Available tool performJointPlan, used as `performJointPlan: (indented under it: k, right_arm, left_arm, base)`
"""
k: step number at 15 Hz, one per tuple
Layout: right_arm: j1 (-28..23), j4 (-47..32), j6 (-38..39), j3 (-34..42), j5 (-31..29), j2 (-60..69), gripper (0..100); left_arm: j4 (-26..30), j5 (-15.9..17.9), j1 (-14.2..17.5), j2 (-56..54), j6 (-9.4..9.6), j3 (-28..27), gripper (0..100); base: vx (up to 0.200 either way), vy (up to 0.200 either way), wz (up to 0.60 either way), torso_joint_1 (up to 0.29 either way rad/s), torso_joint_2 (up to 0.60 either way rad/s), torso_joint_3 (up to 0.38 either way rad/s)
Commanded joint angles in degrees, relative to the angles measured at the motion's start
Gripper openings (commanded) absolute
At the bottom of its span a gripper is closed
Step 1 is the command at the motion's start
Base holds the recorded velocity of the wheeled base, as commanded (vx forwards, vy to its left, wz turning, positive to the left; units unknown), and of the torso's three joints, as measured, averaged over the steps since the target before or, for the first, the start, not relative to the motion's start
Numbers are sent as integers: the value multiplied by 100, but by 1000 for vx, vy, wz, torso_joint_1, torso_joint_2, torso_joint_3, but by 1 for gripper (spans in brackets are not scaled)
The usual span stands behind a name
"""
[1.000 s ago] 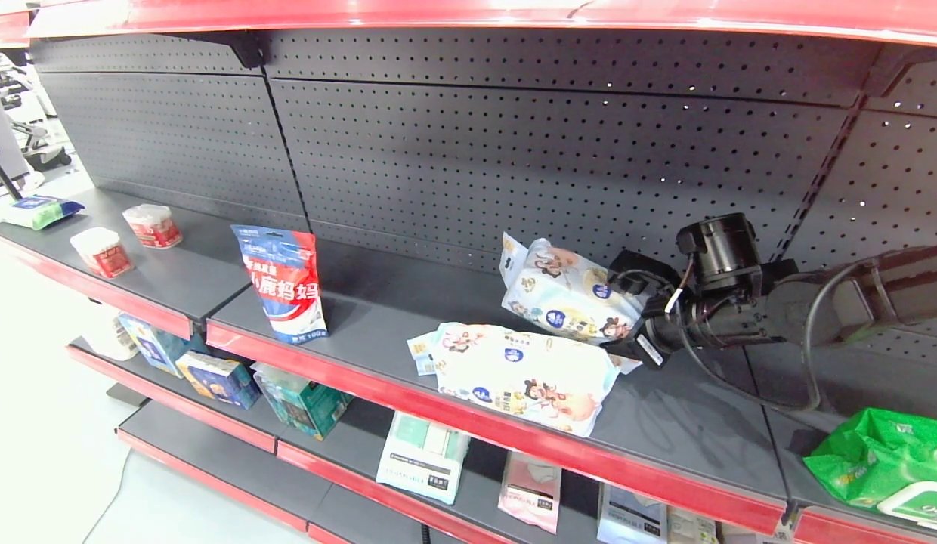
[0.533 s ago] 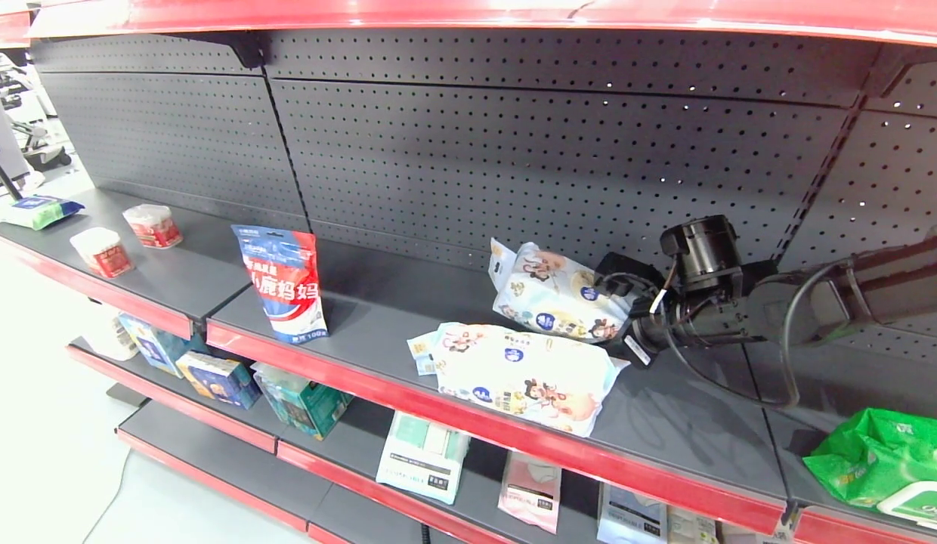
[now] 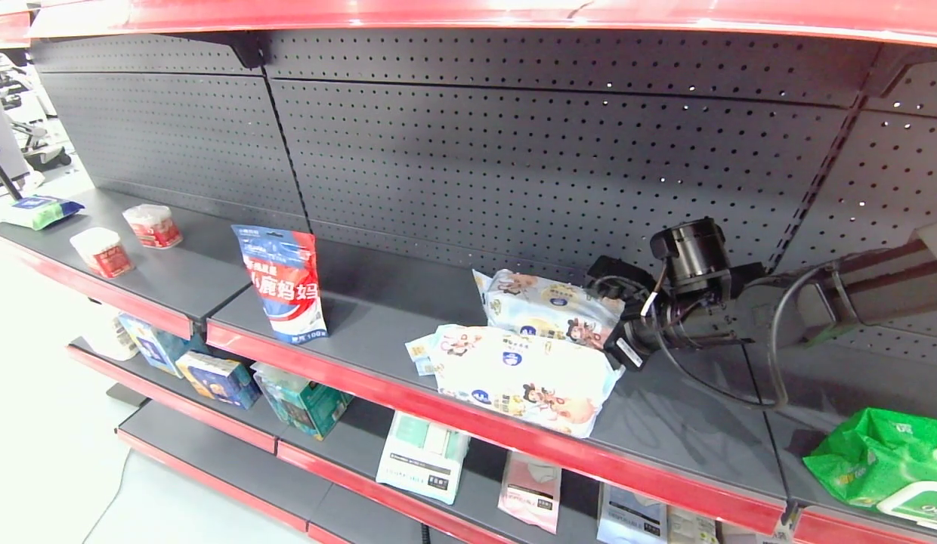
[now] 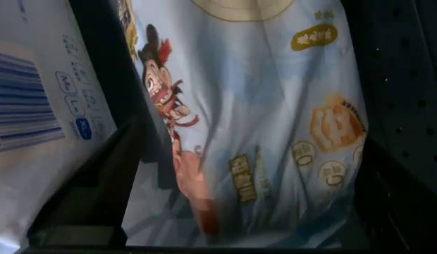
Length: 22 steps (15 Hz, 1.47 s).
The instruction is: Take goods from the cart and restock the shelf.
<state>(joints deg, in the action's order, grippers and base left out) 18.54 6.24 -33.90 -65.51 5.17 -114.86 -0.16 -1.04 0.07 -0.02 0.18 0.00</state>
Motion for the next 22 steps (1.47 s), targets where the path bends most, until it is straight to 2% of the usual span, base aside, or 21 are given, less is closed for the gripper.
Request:
performJointPlan:
  k: [1, 7, 15, 16, 22]
  right_arm:
    - [-26, 9, 6, -41, 2, -19, 100]
    - [-307, 53, -2, 109, -69, 43, 100]
    - [-272, 53, 6, 82, -51, 7, 100]
    - [-272, 53, 6, 82, -51, -1, 0]
    - [-272, 70, 33, 39, -33, -10, 0]
  left_arm:
    - [-2, -2, 1, 2, -1, 0, 100]
    - [-2, -2, 1, 2, -1, 0, 100]
    - [-2, -2, 1, 2, -1, 0, 100]
    - [-2, -2, 1, 2, -1, 0, 100]
    - [-2, -2, 1, 2, -1, 0, 100]
  base:
    - [0, 0, 0, 0, 0, 0]
    - [0, 0, 0, 0, 0, 0]
    - [0, 0, 0, 0, 0, 0]
    - [0, 0, 0, 0, 0, 0]
    - [0, 0, 0, 0, 0, 0]
